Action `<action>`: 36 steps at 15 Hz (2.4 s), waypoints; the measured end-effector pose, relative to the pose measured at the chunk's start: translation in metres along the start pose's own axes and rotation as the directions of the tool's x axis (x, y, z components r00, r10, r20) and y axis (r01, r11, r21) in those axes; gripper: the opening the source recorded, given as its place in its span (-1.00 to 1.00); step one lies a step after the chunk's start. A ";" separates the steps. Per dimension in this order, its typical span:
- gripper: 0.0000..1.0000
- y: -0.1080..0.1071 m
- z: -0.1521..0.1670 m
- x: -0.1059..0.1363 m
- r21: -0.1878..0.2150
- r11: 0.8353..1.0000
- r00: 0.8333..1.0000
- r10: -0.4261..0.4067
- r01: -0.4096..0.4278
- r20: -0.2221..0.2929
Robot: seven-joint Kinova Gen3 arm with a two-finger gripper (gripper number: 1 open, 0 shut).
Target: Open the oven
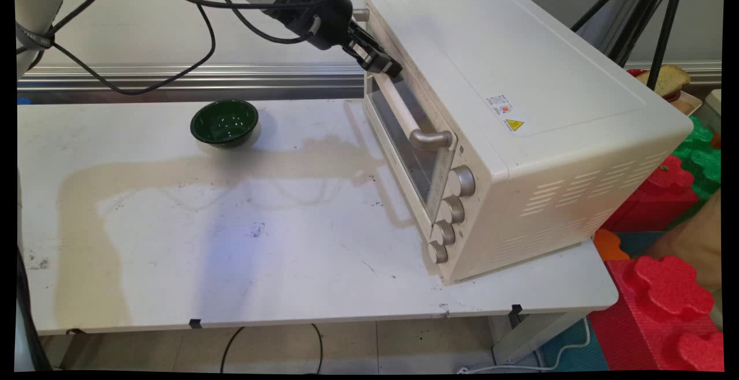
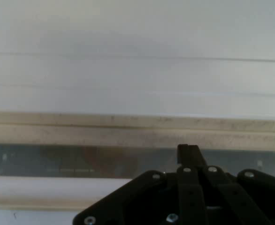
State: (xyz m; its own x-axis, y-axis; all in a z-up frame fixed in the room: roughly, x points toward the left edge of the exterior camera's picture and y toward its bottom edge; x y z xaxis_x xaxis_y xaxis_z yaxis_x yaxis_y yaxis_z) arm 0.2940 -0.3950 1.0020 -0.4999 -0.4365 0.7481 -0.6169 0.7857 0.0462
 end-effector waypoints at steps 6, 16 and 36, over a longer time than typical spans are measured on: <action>-1.00 0.000 -0.006 -0.016 0.014 1.000 0.999 0.025 -0.025 0.028; -1.00 0.002 -0.039 -0.063 0.018 0.999 0.996 0.044 -0.046 0.074; -1.00 0.013 -0.030 -0.171 -0.060 0.997 0.968 0.068 -0.055 0.240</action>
State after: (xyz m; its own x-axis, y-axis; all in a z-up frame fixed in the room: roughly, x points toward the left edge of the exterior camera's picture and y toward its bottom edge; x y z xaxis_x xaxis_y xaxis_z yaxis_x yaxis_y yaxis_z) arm 0.3893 -0.2967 0.8950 -0.6720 -0.4748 0.5684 -0.5509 0.8333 0.0447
